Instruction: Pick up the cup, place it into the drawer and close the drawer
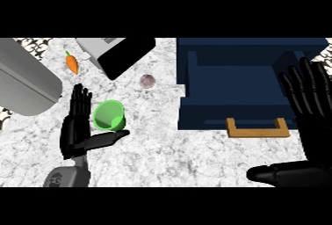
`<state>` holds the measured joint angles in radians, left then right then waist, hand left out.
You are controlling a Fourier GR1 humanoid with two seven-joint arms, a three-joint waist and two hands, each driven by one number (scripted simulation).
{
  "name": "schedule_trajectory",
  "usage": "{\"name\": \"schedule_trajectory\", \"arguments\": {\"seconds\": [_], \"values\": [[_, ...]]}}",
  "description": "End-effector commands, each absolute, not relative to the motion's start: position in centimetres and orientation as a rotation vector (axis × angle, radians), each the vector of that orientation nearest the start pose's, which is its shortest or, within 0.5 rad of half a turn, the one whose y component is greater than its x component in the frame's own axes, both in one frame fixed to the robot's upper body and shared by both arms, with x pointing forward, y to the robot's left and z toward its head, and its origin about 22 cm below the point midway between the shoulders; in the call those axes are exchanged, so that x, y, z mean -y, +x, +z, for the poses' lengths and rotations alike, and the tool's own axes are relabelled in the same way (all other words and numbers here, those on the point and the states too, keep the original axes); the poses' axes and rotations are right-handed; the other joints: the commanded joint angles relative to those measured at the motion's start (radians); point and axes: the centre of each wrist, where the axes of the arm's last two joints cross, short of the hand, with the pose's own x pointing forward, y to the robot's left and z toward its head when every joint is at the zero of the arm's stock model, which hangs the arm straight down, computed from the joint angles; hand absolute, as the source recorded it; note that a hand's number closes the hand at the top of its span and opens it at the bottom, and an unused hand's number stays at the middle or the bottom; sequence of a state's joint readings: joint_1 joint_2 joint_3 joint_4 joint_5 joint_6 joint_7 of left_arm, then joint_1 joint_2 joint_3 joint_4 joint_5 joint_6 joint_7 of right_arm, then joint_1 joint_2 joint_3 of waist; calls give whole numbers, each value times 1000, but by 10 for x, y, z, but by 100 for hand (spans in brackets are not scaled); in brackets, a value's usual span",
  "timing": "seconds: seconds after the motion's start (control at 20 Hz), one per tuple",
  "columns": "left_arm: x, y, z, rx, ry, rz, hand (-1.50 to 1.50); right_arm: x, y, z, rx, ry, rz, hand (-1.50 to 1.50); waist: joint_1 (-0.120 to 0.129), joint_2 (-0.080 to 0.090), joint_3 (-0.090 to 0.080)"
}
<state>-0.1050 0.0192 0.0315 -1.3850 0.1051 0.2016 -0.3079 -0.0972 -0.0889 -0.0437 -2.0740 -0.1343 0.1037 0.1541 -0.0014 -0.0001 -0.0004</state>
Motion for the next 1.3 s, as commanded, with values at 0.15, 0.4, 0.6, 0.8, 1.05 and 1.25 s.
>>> {"name": "schedule_trajectory", "arguments": {"seconds": [0.15, 0.4, 0.6, 0.8, 1.05, 1.25], "values": [[-235, 267, -64, 1721, 116, 197, -150, 242, 234, 131, 2020, 139, 128, -150, -1, 1, 0], [-248, 274, -83, 1712, 121, 216, -150, 235, 221, 139, 2002, 139, 117, -150, -3, 1, 0], [-240, 269, -83, 1698, 132, 217, -150, 227, 221, 154, 2019, 155, 124, -150, -1, 0, 0], [-259, 279, -90, 1720, 143, 248, -150, 235, 238, 141, 2007, 163, 130, -150, -1, 1, 0], [-266, 265, -122, 1695, 164, 241, -150, 237, 218, 144, 2018, 151, 134, -150, -4, 1, 0], [-250, 295, -118, 1703, 156, 226, -150, 231, 223, 141, 1987, 175, 167, -150, -8, 3, 0]]}}
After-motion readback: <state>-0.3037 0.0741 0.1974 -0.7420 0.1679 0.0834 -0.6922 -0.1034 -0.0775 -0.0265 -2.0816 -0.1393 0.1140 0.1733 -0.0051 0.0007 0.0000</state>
